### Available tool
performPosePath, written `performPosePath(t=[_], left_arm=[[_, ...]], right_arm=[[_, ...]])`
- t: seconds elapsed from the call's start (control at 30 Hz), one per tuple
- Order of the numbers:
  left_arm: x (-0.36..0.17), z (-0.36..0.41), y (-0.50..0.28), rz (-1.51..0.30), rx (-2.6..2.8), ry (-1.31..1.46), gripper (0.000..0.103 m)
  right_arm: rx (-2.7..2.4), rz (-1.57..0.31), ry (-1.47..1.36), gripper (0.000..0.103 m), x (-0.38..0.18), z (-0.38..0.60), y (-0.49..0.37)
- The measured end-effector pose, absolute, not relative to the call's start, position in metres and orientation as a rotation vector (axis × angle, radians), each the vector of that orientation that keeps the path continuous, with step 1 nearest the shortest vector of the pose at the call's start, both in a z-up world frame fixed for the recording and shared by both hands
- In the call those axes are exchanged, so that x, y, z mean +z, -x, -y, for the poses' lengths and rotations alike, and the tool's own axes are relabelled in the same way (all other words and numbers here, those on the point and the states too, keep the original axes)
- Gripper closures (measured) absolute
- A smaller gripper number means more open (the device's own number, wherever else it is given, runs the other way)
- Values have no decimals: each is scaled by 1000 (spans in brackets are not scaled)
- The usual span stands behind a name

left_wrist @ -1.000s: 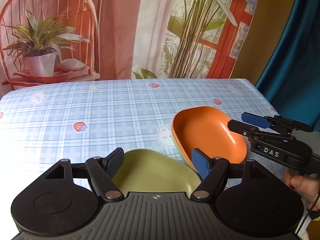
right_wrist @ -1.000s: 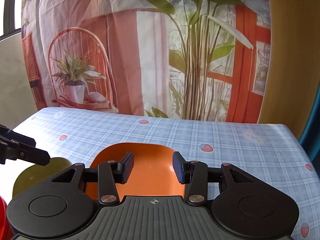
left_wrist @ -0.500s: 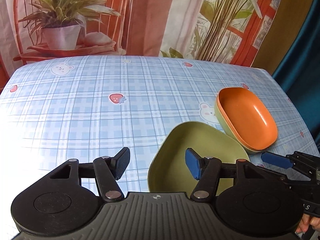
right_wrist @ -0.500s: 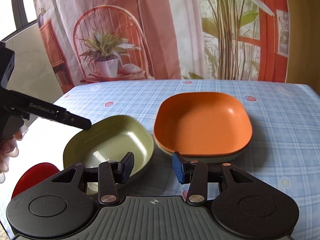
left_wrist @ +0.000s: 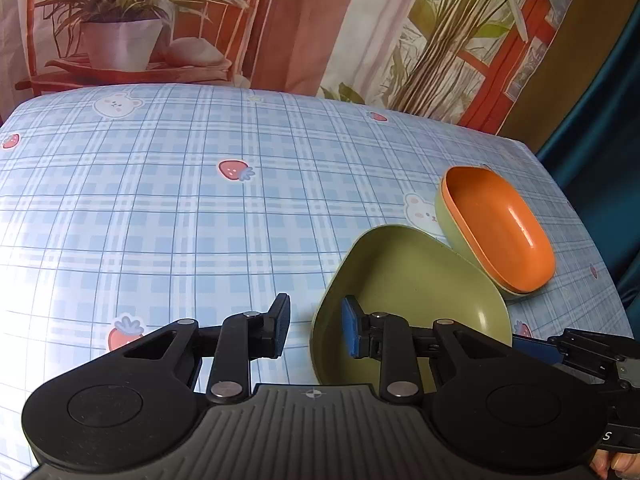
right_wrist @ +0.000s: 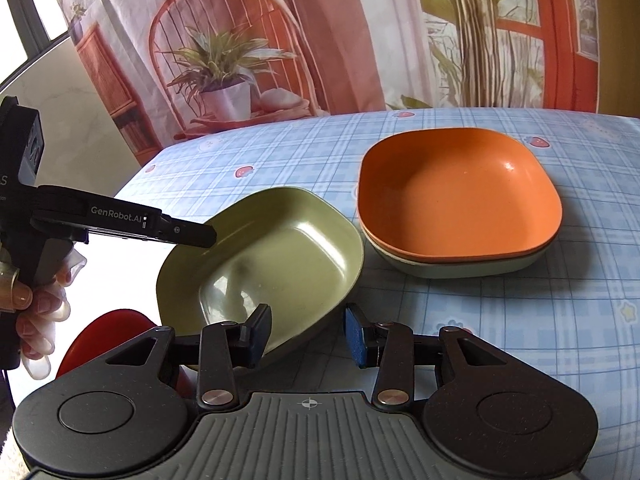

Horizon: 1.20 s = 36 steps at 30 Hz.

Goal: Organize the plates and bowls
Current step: 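Close both grippers on the rims of the other green plate, then lift the green plate with both grippers over the orange plate stack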

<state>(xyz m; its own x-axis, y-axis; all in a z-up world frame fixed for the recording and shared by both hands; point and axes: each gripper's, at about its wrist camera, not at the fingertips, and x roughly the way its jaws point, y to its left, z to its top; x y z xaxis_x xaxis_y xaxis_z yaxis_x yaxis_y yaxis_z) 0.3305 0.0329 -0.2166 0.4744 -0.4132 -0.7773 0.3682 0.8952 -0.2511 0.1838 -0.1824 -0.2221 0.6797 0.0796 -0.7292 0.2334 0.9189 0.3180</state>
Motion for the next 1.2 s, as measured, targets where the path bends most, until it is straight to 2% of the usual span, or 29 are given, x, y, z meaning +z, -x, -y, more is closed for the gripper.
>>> performPosePath(t=[0.2, 0.77, 0.83, 1.0, 1.1, 1.2], left_arm=[[-219, -32, -327, -974, -496, 55, 80], [-218, -34, -315, -970, -466, 41, 80], [-219, -34, -314, -972, -459, 47, 84], [-220, -36, -314, -977, -456, 44, 85], [-219, -37, -313, -976, -458, 44, 85], [-218, -36, -312, -971, -462, 42, 85]], right_arm=[[-88, -824, -406, 70, -221, 185, -191], [-157, -768, -375, 70, -231, 191, -225], [-171, -763, -396, 69, -232, 193, -224], [-215, -767, -465, 70, -233, 200, -215], [-210, -760, -478, 75, -232, 200, -210], [-191, -767, -473, 86, -232, 198, -211]])
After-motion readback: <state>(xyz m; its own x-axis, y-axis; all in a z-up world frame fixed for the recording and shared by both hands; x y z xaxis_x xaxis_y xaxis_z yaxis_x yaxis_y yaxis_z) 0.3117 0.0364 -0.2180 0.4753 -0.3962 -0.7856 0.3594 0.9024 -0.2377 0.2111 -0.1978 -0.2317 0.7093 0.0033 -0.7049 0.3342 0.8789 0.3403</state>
